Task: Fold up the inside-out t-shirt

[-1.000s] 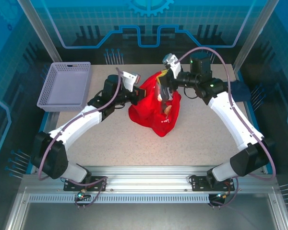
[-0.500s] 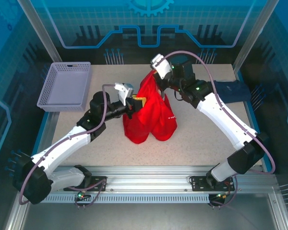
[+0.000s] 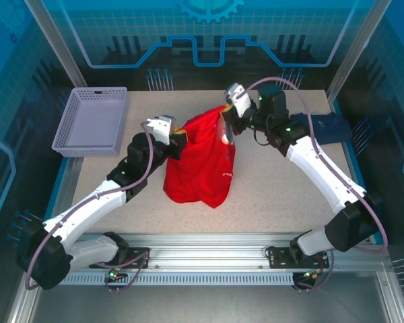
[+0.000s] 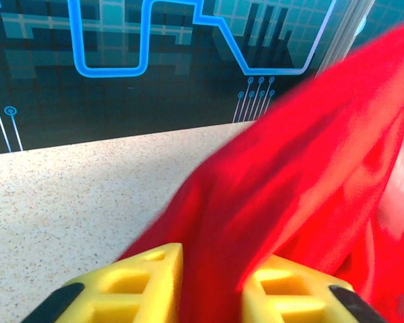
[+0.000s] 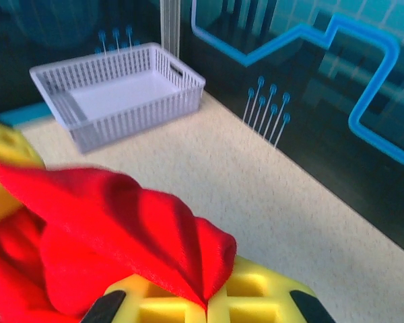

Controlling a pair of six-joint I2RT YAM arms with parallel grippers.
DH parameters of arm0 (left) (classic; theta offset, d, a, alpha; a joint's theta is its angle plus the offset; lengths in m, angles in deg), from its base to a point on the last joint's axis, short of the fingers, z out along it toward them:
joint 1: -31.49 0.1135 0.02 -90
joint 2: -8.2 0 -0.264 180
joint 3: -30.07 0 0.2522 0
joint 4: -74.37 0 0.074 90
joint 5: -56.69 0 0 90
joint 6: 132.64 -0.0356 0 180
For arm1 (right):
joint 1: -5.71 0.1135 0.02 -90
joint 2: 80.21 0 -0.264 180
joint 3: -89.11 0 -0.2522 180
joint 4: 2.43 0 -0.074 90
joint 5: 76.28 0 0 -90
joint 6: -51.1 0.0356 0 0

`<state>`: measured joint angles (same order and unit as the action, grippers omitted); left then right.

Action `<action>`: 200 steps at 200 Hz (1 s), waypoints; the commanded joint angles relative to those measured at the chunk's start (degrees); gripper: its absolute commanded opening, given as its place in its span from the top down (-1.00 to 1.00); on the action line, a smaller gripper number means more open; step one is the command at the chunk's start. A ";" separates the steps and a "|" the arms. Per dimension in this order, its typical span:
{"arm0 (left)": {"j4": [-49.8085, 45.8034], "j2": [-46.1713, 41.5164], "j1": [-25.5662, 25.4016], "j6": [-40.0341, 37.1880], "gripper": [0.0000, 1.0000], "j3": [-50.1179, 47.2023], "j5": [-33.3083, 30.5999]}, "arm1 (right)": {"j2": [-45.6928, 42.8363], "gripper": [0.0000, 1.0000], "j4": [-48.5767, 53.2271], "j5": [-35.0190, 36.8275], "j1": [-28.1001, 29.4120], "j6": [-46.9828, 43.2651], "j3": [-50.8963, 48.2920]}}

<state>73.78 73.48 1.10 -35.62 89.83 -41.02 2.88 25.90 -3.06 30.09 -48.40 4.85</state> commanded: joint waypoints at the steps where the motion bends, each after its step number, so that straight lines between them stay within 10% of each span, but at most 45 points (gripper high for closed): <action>1: -2.41 2.47 -0.28 -1.39 0.39 1.47 -1.73 | 0.36 1.00 -2.78 -9.03 -0.90 9.38 5.46; 37: -7.90 4.18 0.08 -1.22 0.15 2.90 -10.89 | 0.19 1.00 -2.17 -14.17 -2.24 17.00 4.11; 97: -8.79 -4.59 -0.97 2.35 -0.12 0.42 4.27 | 2.62 1.00 5.65 -10.84 -3.32 16.97 4.61; 153: -8.54 -4.08 -5.55 4.18 0.23 2.95 25.85 | 4.09 1.00 5.03 -11.26 -2.80 18.66 3.83; 200: -10.87 7.28 -5.14 7.21 0.22 10.50 16.99 | 3.97 1.00 4.94 -11.53 -2.41 18.38 3.71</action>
<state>64.62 77.13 -4.62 -30.59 95.92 -20.38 7.27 31.56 -13.77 27.42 -30.71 8.06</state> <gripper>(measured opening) 0.385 0.047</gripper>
